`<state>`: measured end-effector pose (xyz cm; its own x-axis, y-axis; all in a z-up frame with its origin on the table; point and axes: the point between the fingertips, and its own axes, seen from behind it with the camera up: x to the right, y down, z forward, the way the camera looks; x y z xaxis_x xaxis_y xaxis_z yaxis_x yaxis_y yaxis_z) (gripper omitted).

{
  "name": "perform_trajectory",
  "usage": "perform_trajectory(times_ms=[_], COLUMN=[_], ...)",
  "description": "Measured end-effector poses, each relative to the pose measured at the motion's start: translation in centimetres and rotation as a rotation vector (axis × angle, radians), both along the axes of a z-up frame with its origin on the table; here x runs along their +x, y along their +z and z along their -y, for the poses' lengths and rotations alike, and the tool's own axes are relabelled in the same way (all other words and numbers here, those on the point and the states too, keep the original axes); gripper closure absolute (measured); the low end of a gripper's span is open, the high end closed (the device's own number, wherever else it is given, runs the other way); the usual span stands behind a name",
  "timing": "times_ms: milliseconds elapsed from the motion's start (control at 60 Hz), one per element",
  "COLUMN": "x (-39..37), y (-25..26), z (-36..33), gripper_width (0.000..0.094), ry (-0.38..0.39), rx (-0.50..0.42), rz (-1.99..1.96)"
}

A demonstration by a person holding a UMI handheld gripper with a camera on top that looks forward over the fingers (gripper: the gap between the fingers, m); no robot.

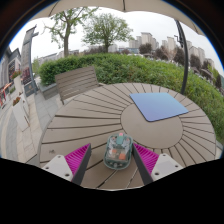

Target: Arrange mouse

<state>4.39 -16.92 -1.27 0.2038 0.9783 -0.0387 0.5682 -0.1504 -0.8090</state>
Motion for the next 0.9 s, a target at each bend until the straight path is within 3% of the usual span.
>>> perform_trajectory(times_ms=[117, 183, 233, 250, 267, 467, 567, 700, 800, 900], x=[-1.0, -1.0, -0.8, -0.8, -0.8, -0.7, -2.0, -7.3, -12.5, -16.0], y=[-0.2, -0.2, -0.2, -0.1, -0.1, 1.3, 5.9, 12.5, 12.5, 8.3], z=[-0.7, -1.0, -1.6, -1.9, -2.0, -1.8, -3.2, -9.7, -16.6, -22.1], gripper_width=[0.0099, 0.0164, 0.0272, 0.0349, 0.0490, 0.0539, 0.0539, 0.0540, 0.0539, 0.0541], ry=[-0.022, -0.031, -0.034, -0.037, -0.027, 0.055, 0.089, 0.106, 0.093, 0.078], rx=[0.038, 0.038, 0.047, 0.055, 0.060, 0.031, 0.018, 0.068, 0.108, 0.100], rz=[0.018, 0.019, 0.021, 0.022, 0.020, 0.047, 0.004, -0.087, -0.121, -0.085])
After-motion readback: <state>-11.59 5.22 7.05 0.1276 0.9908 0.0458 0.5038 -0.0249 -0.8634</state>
